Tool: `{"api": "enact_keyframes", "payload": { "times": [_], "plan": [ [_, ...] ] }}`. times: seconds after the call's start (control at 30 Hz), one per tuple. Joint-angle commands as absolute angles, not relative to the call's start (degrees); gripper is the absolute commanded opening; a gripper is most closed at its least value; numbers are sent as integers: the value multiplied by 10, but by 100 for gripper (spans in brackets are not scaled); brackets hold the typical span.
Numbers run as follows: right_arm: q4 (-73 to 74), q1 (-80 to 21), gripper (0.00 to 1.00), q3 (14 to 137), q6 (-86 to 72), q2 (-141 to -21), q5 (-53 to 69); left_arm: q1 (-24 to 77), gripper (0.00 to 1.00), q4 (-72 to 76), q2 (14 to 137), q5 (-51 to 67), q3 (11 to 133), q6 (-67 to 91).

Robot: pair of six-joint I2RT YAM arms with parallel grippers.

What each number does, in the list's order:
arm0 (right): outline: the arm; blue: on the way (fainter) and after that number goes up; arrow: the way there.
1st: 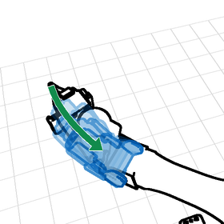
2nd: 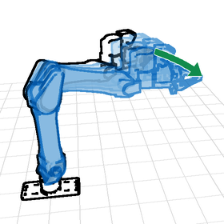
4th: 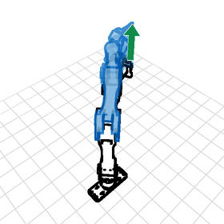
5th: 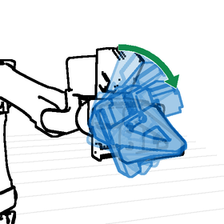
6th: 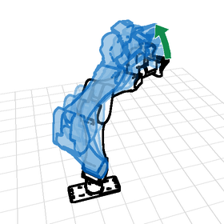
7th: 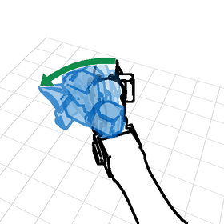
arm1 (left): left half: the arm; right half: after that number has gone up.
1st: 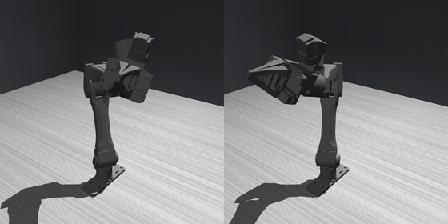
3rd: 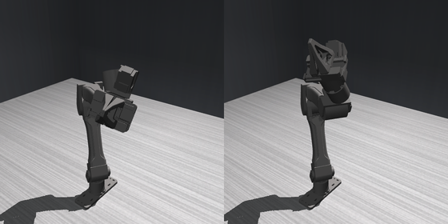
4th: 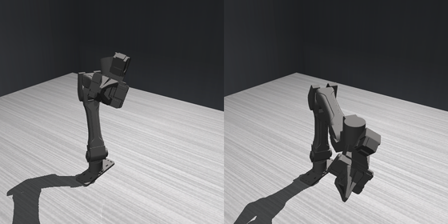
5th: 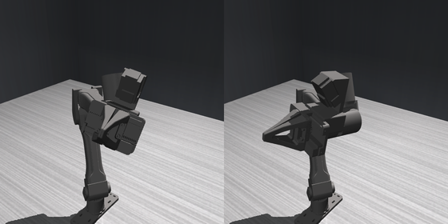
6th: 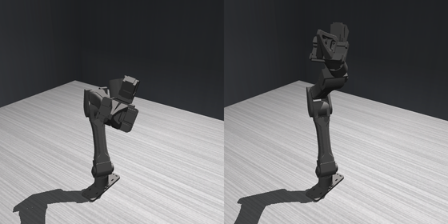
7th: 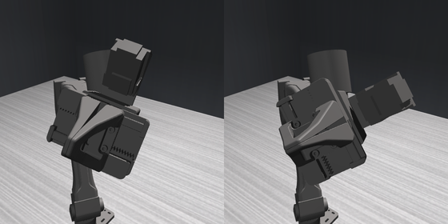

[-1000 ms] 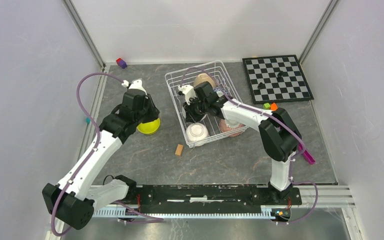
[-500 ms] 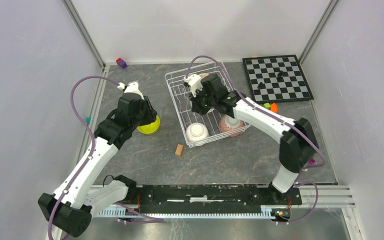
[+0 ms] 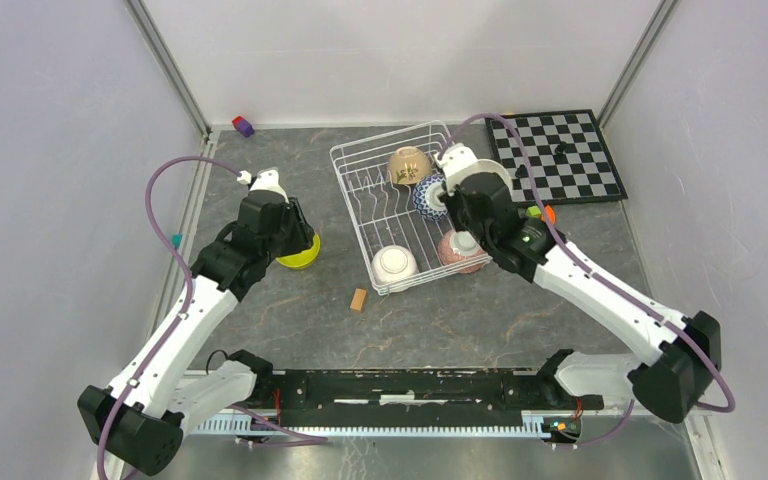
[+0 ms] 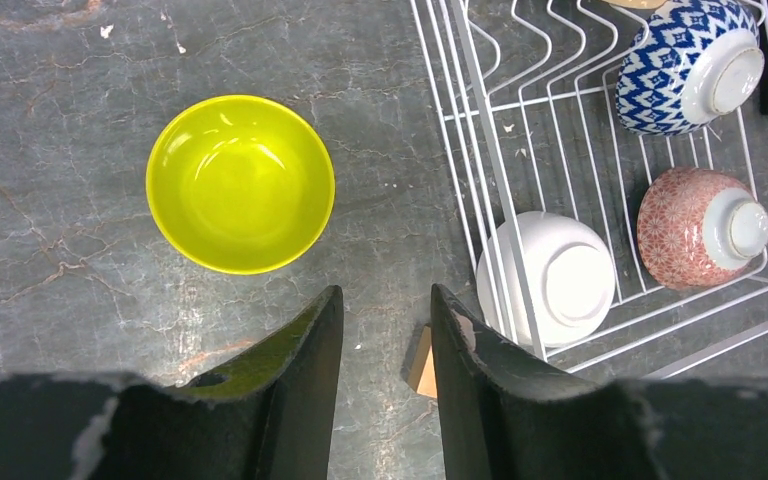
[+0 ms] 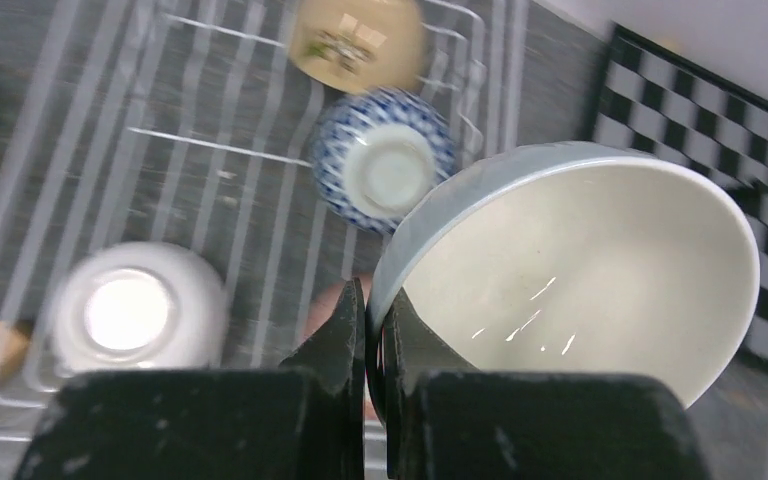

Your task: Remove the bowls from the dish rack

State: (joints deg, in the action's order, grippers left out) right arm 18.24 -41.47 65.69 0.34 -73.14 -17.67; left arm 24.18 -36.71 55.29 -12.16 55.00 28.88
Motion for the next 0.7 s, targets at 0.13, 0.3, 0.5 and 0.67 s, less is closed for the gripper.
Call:
{"api": "enact_keyframes", "payload": {
  "times": [0.13,0.3,0.5,0.67],
  "plan": [
    [139,-407,0,557,-48,-635,-478,240,46,-346,540,-117,546,250],
    [164,-363,0,524,-96,-614,-485,240,47,-337,540,-98,541,249],
    [165,-260,0,474,-146,-593,-393,240,48,-337,541,-76,541,240],
    [175,-209,0,448,-194,-595,-369,240,50,-336,531,-70,535,233]
  ]
}}
